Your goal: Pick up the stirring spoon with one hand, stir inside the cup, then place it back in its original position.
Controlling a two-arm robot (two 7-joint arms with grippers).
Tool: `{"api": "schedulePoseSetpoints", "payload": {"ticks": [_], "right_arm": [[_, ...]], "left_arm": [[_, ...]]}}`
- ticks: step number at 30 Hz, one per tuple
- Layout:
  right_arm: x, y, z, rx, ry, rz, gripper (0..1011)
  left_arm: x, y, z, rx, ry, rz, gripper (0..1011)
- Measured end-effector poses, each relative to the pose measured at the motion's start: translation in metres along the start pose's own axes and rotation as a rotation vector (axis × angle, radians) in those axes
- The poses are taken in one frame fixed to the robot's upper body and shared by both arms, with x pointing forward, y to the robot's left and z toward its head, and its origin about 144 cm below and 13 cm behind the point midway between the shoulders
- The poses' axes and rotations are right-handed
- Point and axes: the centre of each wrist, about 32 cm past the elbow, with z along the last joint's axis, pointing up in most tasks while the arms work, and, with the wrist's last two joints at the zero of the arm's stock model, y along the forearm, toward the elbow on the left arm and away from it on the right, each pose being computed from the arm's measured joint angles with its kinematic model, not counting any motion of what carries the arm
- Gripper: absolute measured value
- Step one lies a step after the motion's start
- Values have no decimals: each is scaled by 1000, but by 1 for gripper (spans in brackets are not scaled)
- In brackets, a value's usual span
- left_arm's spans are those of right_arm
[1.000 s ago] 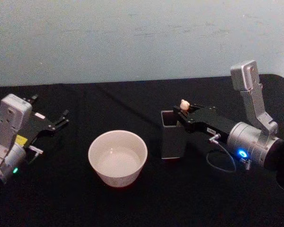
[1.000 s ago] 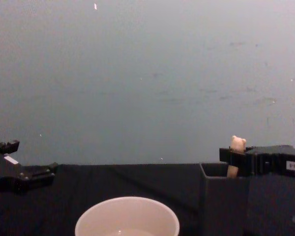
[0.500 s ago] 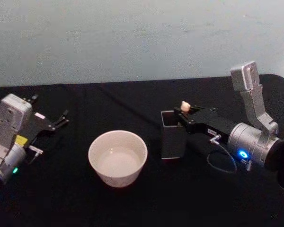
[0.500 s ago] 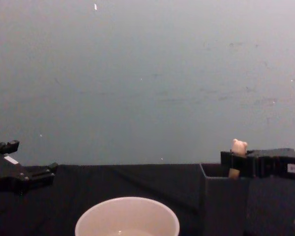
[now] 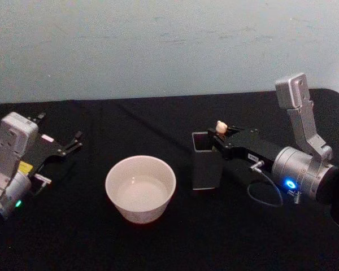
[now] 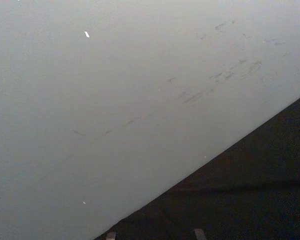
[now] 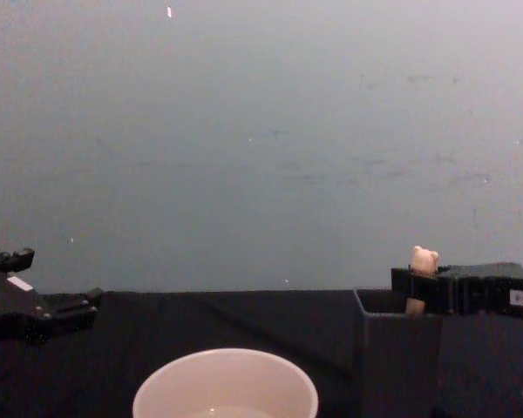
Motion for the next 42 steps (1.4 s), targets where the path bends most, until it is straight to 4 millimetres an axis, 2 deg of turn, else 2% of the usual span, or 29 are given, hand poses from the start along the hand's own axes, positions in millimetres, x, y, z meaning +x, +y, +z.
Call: {"api": "schedulePoseSetpoints", "payload": {"ticks": [10,13,14,17,21,24,25,31,37,42], "right_arm": [[0,0,0,1,-1,1,212],[0,0,0,2,-1,1,255],[0,0,0,2,-1,1,324],[0,0,0,2,-1,1,378],[0,0,0,2,-1,1,537],[0,0,0,2,-1,1,594],[0,0,0,2,-1,1,653],[0,0,0,2,-1,1,842],[0,0,0,2,-1,1,996],[-1,0,0,14,-4,-1,1000]], "left_arm": [[0,0,0,0,0,0,1001],[0,0,0,0,0,0,1001],[0,0,0,0,0,0,1001],[0,0,0,0,0,0,1001],[0,0,0,0,0,0,1001],[0,0,0,0,0,0,1001],[0,0,0,0,0,0,1002],[0,0,0,0,0,0,1001],[0,0,0,0,0,0,1001],[0,0,0,0,0,0,1001]]}}
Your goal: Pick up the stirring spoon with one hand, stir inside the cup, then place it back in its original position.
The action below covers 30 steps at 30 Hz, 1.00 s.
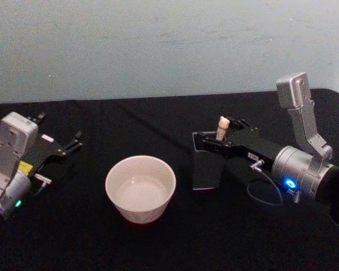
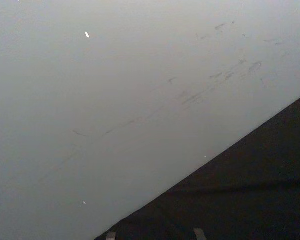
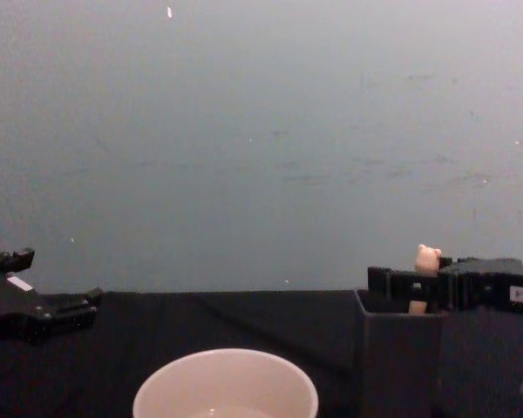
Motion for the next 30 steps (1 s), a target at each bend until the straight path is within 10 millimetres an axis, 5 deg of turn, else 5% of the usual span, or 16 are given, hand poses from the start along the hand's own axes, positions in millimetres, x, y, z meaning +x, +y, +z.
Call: {"api": "schedulePoseSetpoints", "payload": {"ticks": [20,30], "right_arm": [[2,-3,7,271,-25,-225,1002],[6,-6,-18,281,-93,-383,1000]], "left_arm": [[0,0,0,0,0,0,1001],[0,0,0,0,0,0,1001]]}}
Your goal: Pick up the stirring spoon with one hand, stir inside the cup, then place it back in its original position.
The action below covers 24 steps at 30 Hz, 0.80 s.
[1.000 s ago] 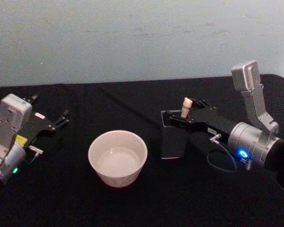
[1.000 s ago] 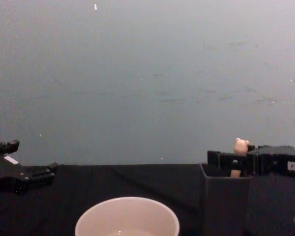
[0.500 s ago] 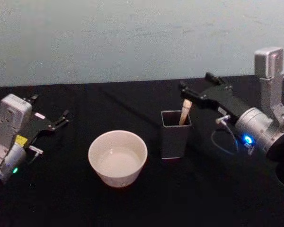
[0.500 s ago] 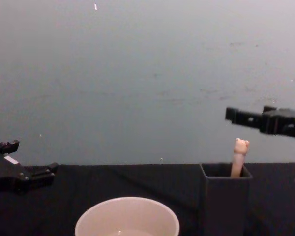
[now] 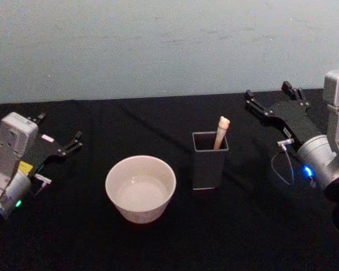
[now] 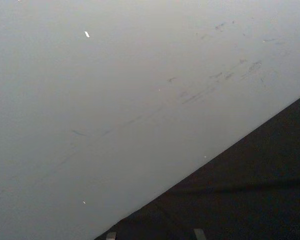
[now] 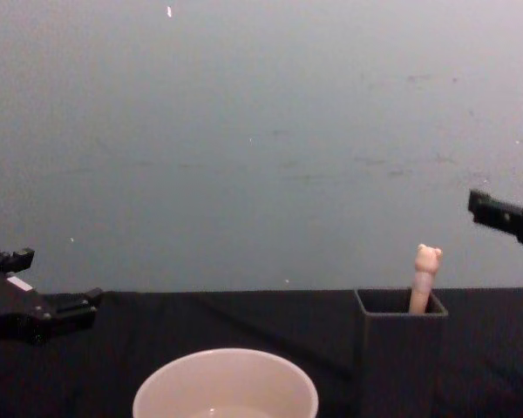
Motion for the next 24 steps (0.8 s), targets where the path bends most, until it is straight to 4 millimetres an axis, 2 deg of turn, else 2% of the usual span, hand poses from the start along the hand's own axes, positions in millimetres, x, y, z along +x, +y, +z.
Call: {"api": "schedulePoseSetpoints", "payload": {"ticks": [11,24], "right_arm": [[2,-3,-37,-111,-45,-54,1000],[3,1,-47,-147,-43,-64,1002]], "left_arm": [[0,0,0,0,0,0,1001],[0,0,0,0,0,0,1001]]}}
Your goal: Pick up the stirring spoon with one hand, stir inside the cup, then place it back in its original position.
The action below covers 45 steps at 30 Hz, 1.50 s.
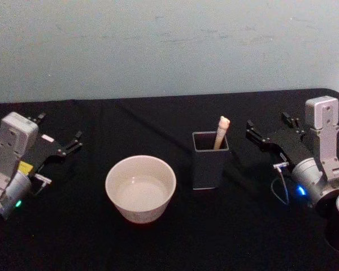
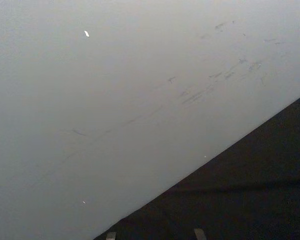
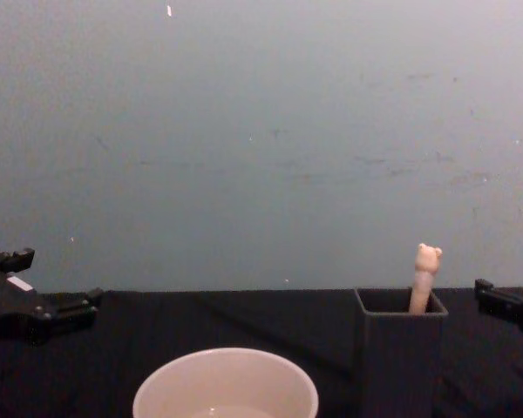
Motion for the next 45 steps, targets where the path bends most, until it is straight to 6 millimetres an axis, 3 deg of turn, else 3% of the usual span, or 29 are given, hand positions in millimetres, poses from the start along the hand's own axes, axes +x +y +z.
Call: {"api": "schedulePoseSetpoints", "payload": {"ticks": [45], "right_arm": [[0,-1,0,0,-3,0,1000]], "left_arm": [[0,0,0,0,0,0,1001]]}}
